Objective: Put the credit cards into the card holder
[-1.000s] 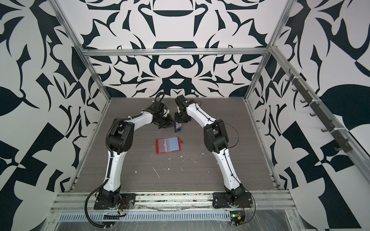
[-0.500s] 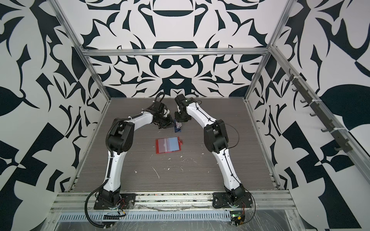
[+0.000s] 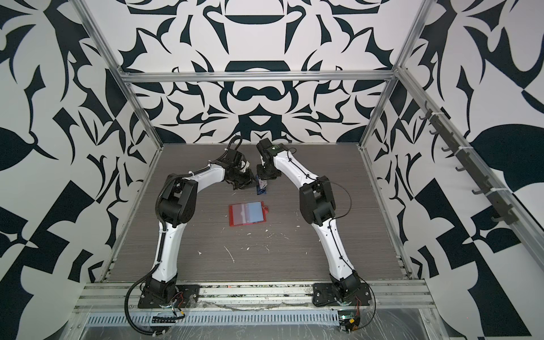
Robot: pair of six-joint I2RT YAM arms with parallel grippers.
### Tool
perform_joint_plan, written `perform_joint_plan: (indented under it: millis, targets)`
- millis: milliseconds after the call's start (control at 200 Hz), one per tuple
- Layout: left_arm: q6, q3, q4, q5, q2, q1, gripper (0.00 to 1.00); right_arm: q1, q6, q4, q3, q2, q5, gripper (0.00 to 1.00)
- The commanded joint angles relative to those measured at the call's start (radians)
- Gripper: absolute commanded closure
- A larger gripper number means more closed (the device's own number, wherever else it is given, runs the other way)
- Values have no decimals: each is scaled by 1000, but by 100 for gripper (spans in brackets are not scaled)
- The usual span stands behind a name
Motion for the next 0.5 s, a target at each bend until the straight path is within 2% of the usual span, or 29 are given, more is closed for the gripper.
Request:
perform_joint_plan:
  millis: [0, 495]
  targets:
    - [16, -2, -96, -31, 36, 7, 74, -12, -17, -62, 40, -29, 77, 75]
    - [16, -2, -97, -31, 42, 7, 74, -7, -25, -78, 53, -29, 90, 83]
